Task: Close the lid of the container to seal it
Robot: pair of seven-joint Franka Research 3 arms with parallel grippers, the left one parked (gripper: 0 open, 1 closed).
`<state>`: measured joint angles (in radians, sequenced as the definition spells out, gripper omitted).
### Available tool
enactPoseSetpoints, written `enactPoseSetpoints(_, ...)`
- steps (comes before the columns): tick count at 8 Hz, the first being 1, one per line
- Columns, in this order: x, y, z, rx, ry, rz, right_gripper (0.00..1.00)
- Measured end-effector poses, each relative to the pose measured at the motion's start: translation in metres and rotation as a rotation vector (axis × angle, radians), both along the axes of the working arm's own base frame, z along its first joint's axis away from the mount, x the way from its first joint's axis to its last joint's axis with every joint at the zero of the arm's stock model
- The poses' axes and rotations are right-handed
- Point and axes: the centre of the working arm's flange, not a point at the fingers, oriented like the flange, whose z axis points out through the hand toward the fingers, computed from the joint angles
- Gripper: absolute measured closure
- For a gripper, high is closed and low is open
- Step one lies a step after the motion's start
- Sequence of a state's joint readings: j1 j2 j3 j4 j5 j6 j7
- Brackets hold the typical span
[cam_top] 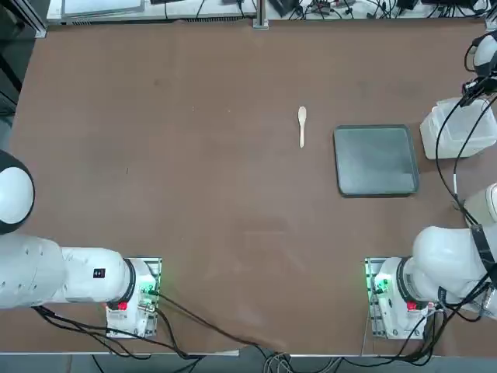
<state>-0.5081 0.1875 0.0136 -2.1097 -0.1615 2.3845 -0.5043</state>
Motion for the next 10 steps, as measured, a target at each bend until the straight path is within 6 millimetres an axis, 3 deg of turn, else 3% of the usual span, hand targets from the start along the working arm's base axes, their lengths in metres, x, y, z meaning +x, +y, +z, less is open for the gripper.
enactPoseSetpoints(4, -0.002, 0.001, 0.006, 0.027, 0.053, -0.014, 0.99)
enactPoseSetpoints(8, -0.004, 0.009, 0.065, 0.095, 0.140, -0.042, 0.99)
enactPoseSetpoints(10, -0.004, 0.008, 0.077, 0.097, 0.146, -0.042, 0.99)
